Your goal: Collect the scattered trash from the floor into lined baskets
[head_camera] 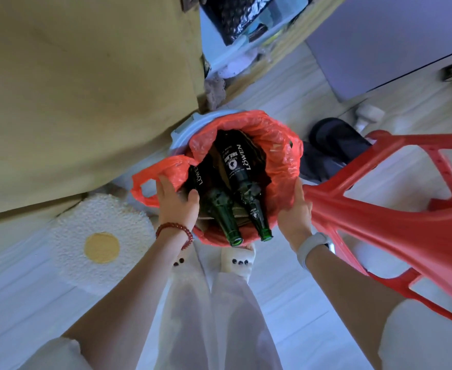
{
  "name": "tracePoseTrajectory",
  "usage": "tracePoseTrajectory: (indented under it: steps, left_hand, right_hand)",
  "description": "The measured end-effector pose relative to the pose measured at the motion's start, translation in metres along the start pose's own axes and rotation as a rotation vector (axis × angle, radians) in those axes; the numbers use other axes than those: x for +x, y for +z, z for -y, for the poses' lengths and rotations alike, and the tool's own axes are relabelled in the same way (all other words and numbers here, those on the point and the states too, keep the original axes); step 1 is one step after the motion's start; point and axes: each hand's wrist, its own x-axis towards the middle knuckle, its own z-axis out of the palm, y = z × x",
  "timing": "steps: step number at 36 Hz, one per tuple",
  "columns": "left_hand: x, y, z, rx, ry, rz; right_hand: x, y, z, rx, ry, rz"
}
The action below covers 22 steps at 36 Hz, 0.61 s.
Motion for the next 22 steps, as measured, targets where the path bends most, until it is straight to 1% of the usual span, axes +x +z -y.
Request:
tracePoseTrajectory:
  steps: [3, 8, 11, 13, 18, 20, 22]
  left_hand:
    - [-0.001, 0.007, -0.011, 0.061, 0.024, 0.046]
    - [0.004, 0.021, -0.034, 0.079, 0.081, 0.122]
    - [0.01, 0.027, -0.046, 0.118, 0.094, 0.165]
    - [0.013, 0.026, -0.053, 0.152, 0.102, 0.191]
    - [0.014, 0.011, -0.064, 0.33, 0.144, 0.203]
    - [0.007, 0.002, -0.07, 0.427, 0.165, 0.192]
    - [-0.005, -0.007, -0.079, 0.533, 0.23, 0.167]
  right_hand:
    - [0.013, -0.012, 0.007, -0.014, 0.001, -0.029]
    - [0.029, -0.03, 0.026, 0.014, -0.004, -0.068]
    - [0.038, -0.039, 0.033, -0.012, -0.017, -0.062]
    - [0.042, -0.045, 0.037, -0.072, -0.031, -0.037]
    - [0.036, -0.054, 0.045, -0.267, -0.06, 0.016]
    - [0.029, -0.057, 0.051, -0.292, -0.086, 0.027]
    - [0.02, -0.061, 0.061, -0.26, -0.088, 0.04]
